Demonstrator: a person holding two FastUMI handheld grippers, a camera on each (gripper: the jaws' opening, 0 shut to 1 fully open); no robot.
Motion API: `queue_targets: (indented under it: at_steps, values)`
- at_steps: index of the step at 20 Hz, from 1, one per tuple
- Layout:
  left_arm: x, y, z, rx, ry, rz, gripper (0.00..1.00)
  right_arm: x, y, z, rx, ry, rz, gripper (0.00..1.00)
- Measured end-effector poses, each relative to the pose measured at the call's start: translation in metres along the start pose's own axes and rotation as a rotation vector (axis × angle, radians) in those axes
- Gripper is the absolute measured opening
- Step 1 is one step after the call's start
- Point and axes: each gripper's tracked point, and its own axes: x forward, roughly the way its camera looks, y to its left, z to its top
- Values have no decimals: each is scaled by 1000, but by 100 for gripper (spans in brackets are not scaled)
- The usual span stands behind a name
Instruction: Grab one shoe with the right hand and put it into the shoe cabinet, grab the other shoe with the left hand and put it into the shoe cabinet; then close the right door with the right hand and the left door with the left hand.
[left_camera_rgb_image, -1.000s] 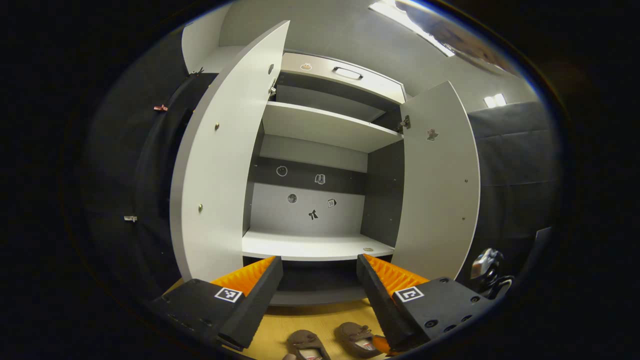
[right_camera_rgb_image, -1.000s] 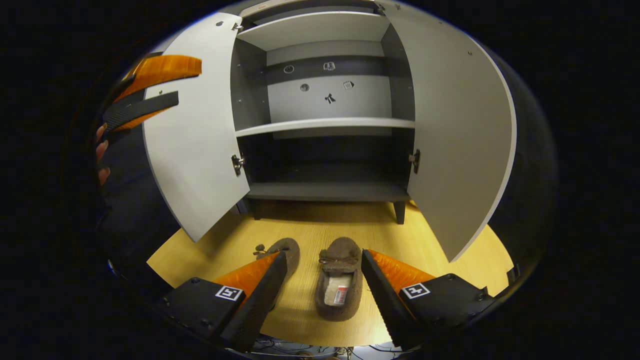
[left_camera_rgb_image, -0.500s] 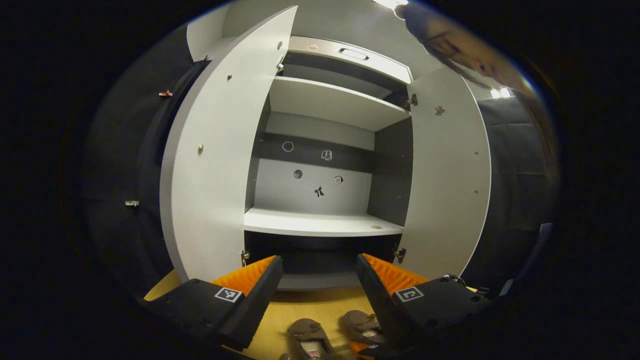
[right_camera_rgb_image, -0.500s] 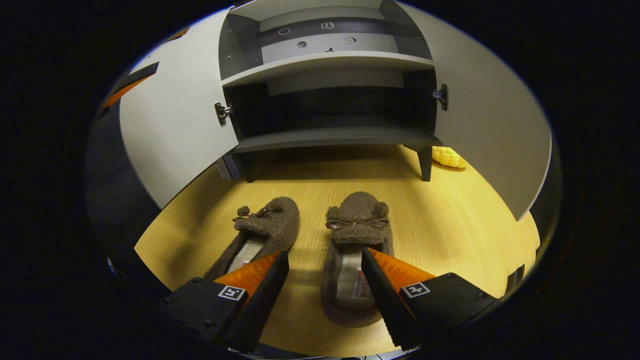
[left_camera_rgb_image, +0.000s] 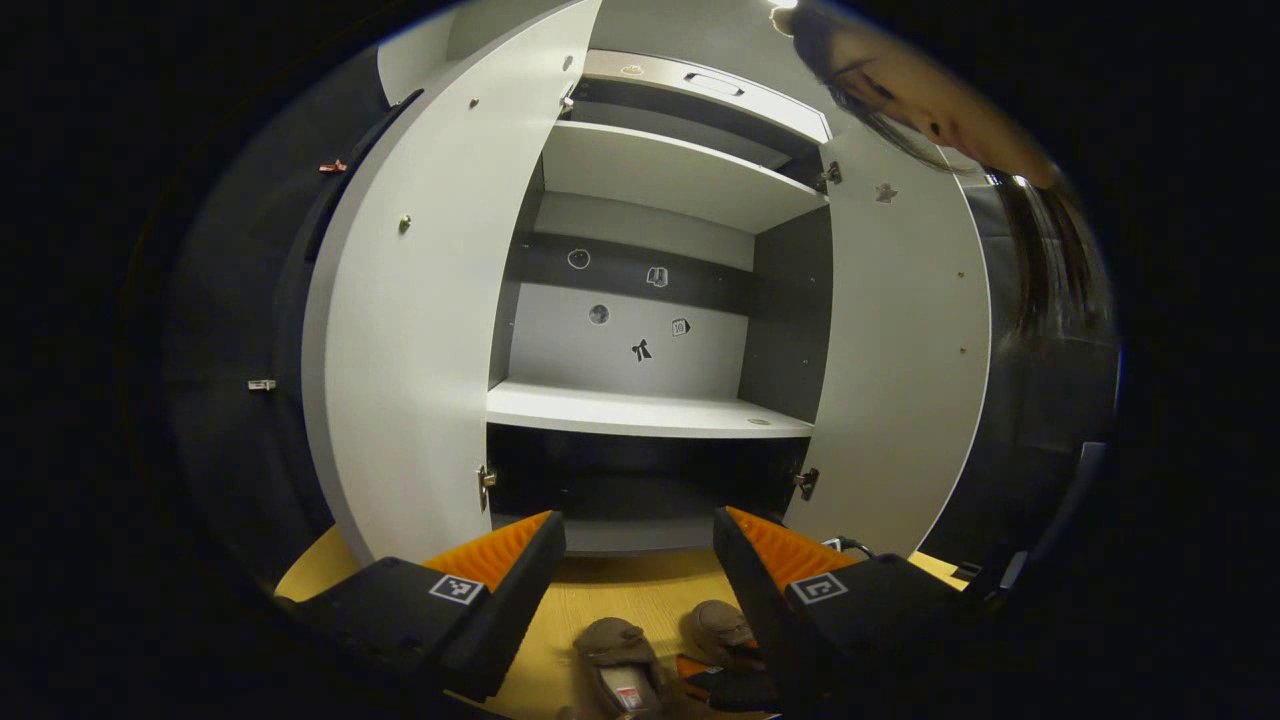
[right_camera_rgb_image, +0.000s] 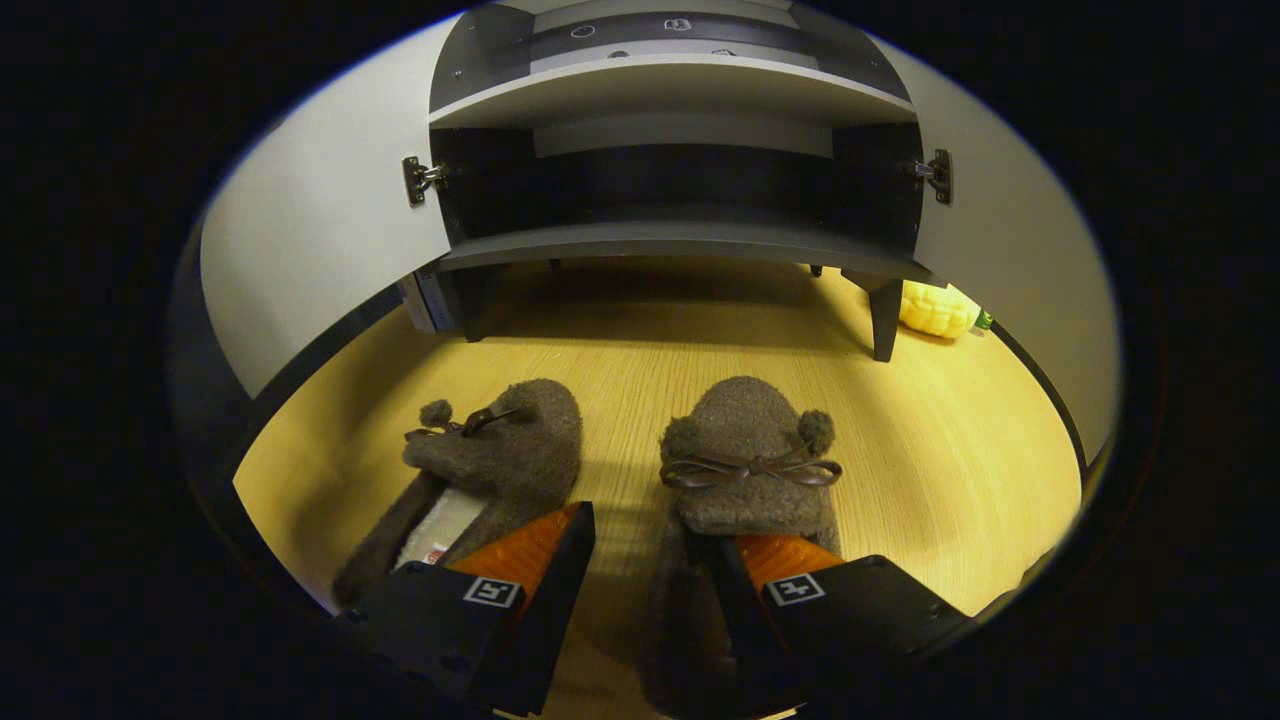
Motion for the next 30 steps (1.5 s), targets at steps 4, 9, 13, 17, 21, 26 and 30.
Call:
queue_targets:
  at_steps: [4,9,13,17,21,26,30]
  values:
    - [-3,-5,-8,-54,39,-1,95,21,-14,4,-13,14,-56,57]
    - [-5,-5,-14,-49,72,-8,95,30,-22,8,-24,20,-94,51]
    - [-3,1,-13,-21,72,0,95,29,-20,9,-36,39,-71,25]
    - [-3,1,-15,-18,81,3,95,28,-21,9,-60,43,-59,5]
    - [-4,-2,-12,-16,78,5,95,20,-21,14,-52,64,-23,5]
    - [-11,-3,-3,8,57,0,95,-25,-36,63,-39,-1,-26,5]
    - [-19,-4,2,40,46,-8,95,-78,-42,125,-111,-121,-35,5]
